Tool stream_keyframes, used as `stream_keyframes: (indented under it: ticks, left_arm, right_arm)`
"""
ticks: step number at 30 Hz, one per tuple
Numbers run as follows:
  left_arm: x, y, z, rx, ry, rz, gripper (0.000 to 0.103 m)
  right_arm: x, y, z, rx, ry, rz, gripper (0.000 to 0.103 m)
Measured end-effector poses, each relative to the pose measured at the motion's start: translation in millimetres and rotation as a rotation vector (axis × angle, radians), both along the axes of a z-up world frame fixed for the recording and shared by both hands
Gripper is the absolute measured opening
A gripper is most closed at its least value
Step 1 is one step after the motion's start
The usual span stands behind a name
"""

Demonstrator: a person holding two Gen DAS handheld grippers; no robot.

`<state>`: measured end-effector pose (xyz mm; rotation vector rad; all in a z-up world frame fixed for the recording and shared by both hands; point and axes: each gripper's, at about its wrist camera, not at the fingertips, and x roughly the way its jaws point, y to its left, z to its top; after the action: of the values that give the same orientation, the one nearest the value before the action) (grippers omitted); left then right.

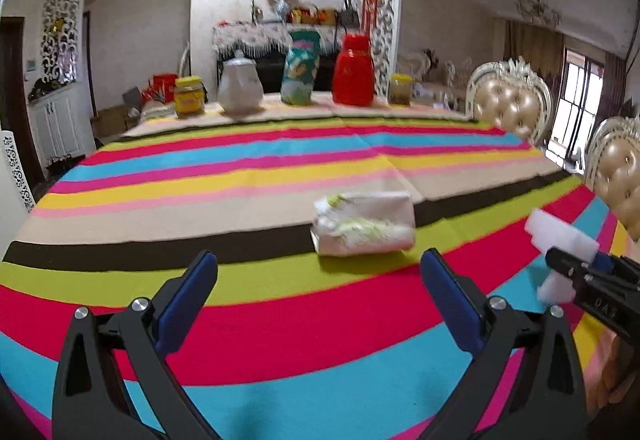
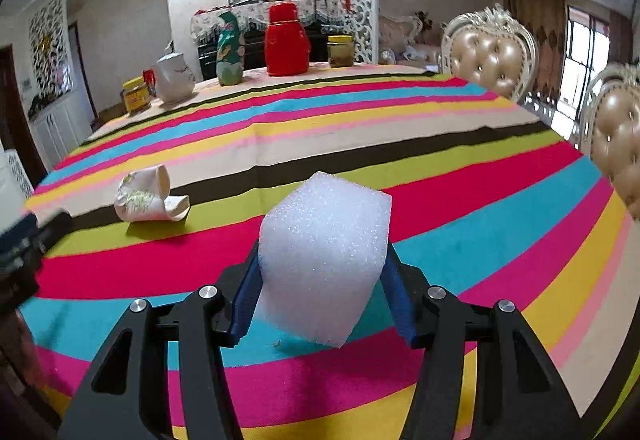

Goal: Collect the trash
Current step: 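Grasp the white foam block with the right tool while the left tool grasps the white paper cup, then carry the paper cup and foam block to the pink bin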

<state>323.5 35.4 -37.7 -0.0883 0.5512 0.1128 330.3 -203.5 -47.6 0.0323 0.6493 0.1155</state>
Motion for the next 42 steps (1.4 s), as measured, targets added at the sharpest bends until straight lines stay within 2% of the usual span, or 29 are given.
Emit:
stream_keyframes:
  ticks: [4,12,17,18,19,20,22,26,30,36,42]
  left_arm:
    - [15,-4,-7,-0.072,0.075,0.008,0.098]
    - [79,-25,-16,-0.096,0.138,0.053,0.098]
    - [119,-29,-25,-0.072,0.197,0.116,0.098]
    - [122,-27,-27,-0.077,0.212,0.123,0.095]
    - [125,-25,-30,-0.085,0.229,0.122,0.080]
    - [126,-24,-31,-0.089,0.241,0.109,0.081]
    - [118,-23,-28,-0.083,0.225,0.091,0.080]
    - [87,-34,-15,-0.024,0.152,0.039,0.080]
    - [56,-38,-5,-0.021,0.092,0.011,0.080]
    - [15,-40,11,0.004,0.025,0.004,0.080]
    - [-26,-36,15,0.009,-0.014,0.024,0.080]
  right_arm:
    - [-4,-9,2,0.041,-0.021,-0.036,0.053]
    - [-2,-20,0,0.092,-0.013,-0.072,0.054]
    - [-1,-19,-1,0.088,-0.009,-0.060,0.054]
    - [0,-18,-1,0.087,-0.008,-0.058,0.054]
    - [0,-19,-1,0.087,-0.008,-0.058,0.054]
    - [-1,-19,-1,0.089,-0.008,-0.057,0.054]
    - [0,-19,-2,0.096,-0.001,-0.058,0.054]
    - [1,-18,-2,0.097,0.001,-0.046,0.054]
    - [1,-14,-1,0.087,-0.003,-0.029,0.054]
    - [1,-11,-1,0.082,-0.001,-0.006,0.054]
    - [-6,10,3,0.006,-0.038,0.066,0.054]
